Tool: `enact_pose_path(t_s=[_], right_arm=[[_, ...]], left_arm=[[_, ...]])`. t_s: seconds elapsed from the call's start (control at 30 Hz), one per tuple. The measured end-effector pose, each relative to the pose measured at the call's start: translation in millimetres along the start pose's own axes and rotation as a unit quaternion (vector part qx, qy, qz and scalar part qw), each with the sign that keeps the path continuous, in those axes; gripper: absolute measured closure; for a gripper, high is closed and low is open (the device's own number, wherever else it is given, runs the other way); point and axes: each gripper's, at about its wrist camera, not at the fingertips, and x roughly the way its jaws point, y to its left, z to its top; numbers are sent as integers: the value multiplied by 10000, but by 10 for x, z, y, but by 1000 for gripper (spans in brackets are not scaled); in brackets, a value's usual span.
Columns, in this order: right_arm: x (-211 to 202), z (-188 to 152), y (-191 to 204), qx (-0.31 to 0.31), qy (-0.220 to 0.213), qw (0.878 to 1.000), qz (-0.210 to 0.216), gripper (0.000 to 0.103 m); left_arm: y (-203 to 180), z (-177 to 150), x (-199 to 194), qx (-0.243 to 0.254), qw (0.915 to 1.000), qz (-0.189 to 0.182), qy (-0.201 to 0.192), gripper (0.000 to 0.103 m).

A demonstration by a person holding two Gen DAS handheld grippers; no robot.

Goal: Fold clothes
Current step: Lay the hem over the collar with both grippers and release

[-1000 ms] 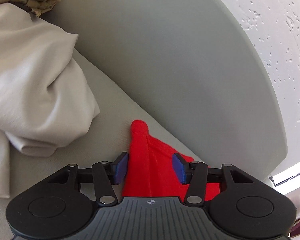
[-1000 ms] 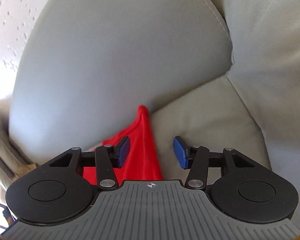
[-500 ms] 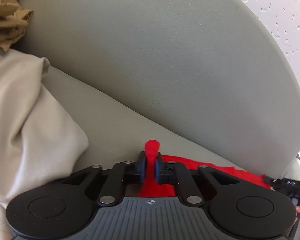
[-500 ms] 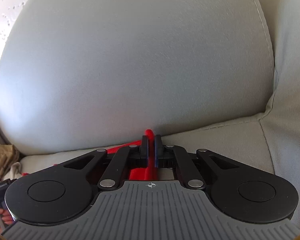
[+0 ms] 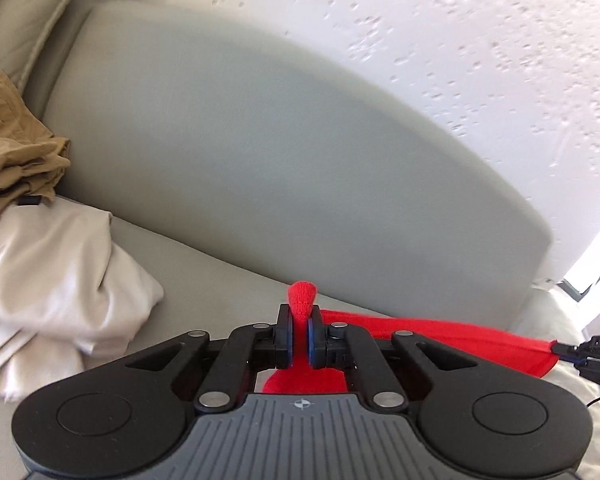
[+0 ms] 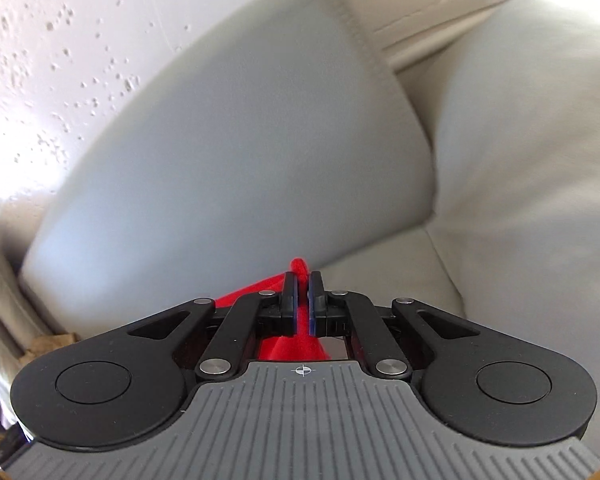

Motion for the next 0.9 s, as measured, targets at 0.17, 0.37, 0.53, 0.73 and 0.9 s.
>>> enact_pose_path(t_s=[0.17, 0.37, 0.53, 0.73, 0.9], right_arm=[[-954, -494, -261, 394, 244, 9988, 137, 99], [-1418, -1326, -808, 569, 815, 9948, -209, 99], [-1554, -1668, -979, 490, 689, 9955, -427, 99], [-2086, -1709, -835, 149, 238, 9993, -241, 99], [-2092, -1862, -954, 356, 462, 9978, -314, 99]], left_arm=[[-120, -507, -709, -762, 9965, -191, 298, 98], [-203, -1341, -1162, -795, 9907, 655, 893, 98], [-305, -1807, -1575, -218, 9894, 1238, 728, 98], [-409, -1920, -1835, 199, 9902, 1344, 329, 98], [-403, -2133, -1776, 180, 9830, 1654, 778, 98]])
